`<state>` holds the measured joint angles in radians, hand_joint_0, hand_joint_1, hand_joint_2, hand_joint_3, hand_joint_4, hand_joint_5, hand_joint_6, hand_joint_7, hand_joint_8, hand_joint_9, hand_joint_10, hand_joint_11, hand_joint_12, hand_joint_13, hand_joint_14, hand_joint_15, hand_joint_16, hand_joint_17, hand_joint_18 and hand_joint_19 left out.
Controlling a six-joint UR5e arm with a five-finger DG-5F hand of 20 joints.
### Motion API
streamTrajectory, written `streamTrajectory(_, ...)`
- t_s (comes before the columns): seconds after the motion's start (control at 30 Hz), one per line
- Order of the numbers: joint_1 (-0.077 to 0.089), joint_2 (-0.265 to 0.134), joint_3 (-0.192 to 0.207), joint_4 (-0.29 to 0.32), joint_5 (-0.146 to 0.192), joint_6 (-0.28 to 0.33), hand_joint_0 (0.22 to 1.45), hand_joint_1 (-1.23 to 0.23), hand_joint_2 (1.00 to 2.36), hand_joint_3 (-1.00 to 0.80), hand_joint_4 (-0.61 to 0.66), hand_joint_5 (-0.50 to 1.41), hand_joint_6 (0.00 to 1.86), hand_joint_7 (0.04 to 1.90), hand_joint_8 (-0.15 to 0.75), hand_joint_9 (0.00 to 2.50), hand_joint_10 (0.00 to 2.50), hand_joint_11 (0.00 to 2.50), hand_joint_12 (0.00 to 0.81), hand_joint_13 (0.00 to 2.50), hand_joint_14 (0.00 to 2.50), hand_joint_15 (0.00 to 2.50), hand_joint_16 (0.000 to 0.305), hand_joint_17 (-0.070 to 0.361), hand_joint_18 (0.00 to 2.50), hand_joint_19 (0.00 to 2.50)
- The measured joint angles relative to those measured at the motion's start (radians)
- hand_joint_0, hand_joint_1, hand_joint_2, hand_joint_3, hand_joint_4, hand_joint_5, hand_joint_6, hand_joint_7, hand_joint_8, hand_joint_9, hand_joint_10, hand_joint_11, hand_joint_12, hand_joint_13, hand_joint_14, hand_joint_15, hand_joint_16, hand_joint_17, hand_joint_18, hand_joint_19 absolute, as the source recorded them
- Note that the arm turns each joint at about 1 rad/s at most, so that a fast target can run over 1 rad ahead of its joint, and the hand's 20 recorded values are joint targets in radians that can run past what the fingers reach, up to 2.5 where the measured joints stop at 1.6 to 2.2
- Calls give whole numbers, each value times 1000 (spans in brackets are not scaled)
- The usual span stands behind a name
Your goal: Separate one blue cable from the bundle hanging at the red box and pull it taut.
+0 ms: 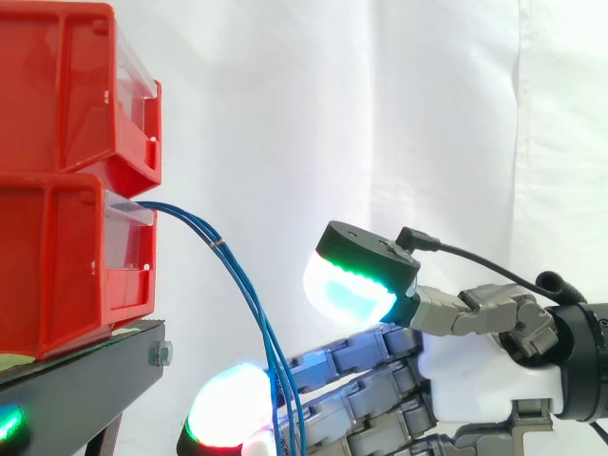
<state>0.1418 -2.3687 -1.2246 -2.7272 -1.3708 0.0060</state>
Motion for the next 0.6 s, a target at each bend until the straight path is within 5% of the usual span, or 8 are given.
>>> streamTrajectory(0.6,16,-28,40,51,4,4,582,-634,1000,-500,321,-151,503,866,297,812,7,235,279,583,3,107,30,67,474,326)
